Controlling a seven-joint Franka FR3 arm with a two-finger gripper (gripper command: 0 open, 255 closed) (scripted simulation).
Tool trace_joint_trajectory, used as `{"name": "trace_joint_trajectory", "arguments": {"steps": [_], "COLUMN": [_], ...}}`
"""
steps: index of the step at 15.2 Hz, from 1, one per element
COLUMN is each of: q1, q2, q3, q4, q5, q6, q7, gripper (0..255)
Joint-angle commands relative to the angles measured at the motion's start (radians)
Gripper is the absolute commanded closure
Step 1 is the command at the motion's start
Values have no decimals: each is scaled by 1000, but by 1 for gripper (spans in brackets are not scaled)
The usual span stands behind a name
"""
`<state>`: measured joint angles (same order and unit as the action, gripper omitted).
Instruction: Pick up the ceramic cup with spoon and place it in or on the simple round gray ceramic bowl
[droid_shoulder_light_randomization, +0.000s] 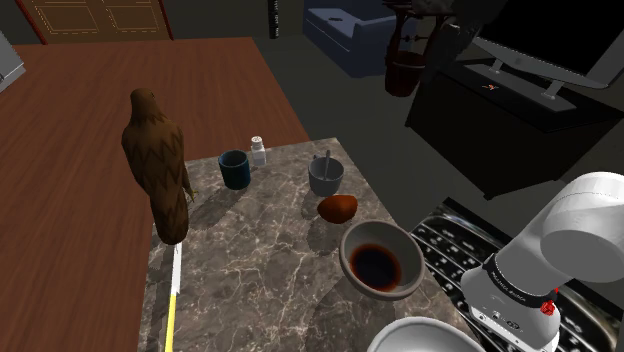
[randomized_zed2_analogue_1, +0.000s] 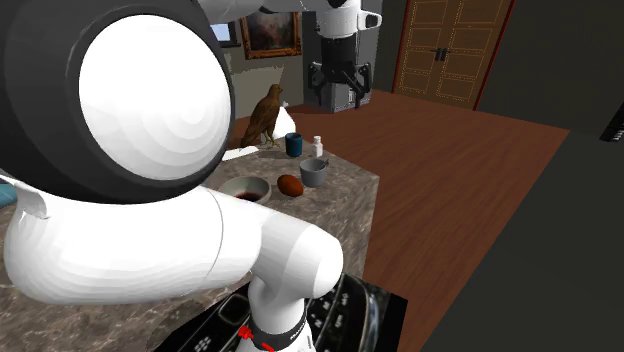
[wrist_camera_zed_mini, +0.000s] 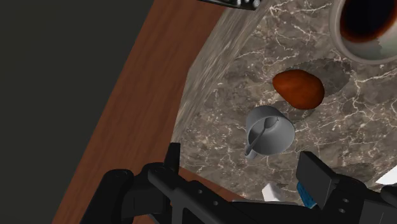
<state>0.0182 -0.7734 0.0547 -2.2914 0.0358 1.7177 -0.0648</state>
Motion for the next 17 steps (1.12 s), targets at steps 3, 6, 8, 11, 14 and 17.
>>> {"name": "trace_joint_trajectory", "arguments": {"steps": [3, 6, 8, 11, 14, 17], "q1": [1, 4, 6, 9, 13, 17], "q2": [32, 88, 132, 207, 292, 386], "q3": [12, 31, 44, 63, 82, 101], "q4": [-35, -79, -103, -129, -145, -149], "q5": [14, 35, 48, 68, 86, 102], "q6": [56, 141, 199, 285, 372, 457], "q7": [21, 52, 72, 101, 128, 155], "gripper": [0, 0, 0, 0, 0, 0]}}
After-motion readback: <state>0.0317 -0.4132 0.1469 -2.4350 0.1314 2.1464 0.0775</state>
